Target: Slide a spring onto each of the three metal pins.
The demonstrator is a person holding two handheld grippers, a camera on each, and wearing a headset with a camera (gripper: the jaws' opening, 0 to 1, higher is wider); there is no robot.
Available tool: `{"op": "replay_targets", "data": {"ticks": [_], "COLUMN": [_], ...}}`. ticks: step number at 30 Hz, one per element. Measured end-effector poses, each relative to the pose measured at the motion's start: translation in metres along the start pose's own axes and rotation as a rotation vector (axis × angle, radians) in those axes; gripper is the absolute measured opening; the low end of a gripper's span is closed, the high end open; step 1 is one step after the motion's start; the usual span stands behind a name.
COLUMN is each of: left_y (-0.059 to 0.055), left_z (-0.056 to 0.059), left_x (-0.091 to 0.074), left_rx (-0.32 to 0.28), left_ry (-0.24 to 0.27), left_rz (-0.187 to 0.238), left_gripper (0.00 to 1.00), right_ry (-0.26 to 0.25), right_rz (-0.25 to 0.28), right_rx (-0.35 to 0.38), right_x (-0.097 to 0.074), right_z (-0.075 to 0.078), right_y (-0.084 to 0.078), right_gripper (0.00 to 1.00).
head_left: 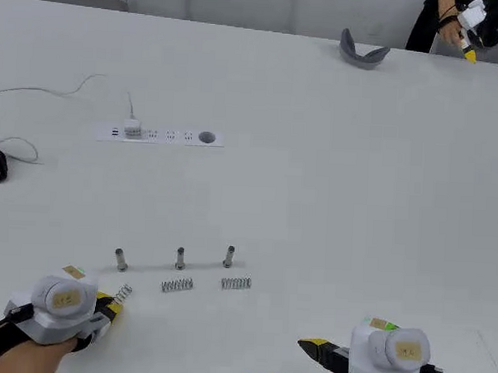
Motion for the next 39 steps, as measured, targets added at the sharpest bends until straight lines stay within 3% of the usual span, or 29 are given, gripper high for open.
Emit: {"op": "replay_targets", "data": {"ticks": [8,18,28,34,36,37,39], "left_y": [-0.013,-0.021,-0.015,-0.009,-0.007,-0.005,-0.005], "left_z": [0.002,0.006,0.008,0.014,0.019,0.023,0.029], "left_x": [-0.018,-0.043,-0.067,-0.079,-0.085,-0.088,-0.093], "left_rx": [-0.032,-0.062,-0.019,0.014,0.036,0.076,0.08], "left_ry": [0.018,0.033,0.027,0.016,0.01,0.009,-0.002], "left_rz": [0.023,0.068,0.117,0.139,0.145,0.146,0.153], "left_gripper": [0.1,0.1,0.1,0.1,0.1,0.1,0.1], "right_ry": [0.073,0.188,0.279,0.358,0.387,0.401,0.424], "right_rz": [-0.05,-0.058,-0.051,-0.037,-0.024,-0.021,-0.026], "right_rx": [-0.07,-0.099,-0.114,-0.092,-0.098,-0.093,-0.08], "right_x": [0.025,0.054,0.078,0.092,0.096,0.098,0.102], "right_z": [-0.008,-0.026,-0.047,-0.061,-0.066,-0.07,-0.074], "right_y": [0.017,0.039,0.06,0.07,0.075,0.077,0.079], "right_gripper": [0.83,0.77,0.67,0.53,0.5,0.48,0.48]}}
Point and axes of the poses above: the centre of the closed fingertips' face, and the gripper's own axes: x roughly forward along the fingers, z roughly to its right, y roughly out of its top, the point moved 9 cm from there along -x, roughly backward along the fingers, and after that the axes turned 4 degrees about -z, right-handed, at the moved point
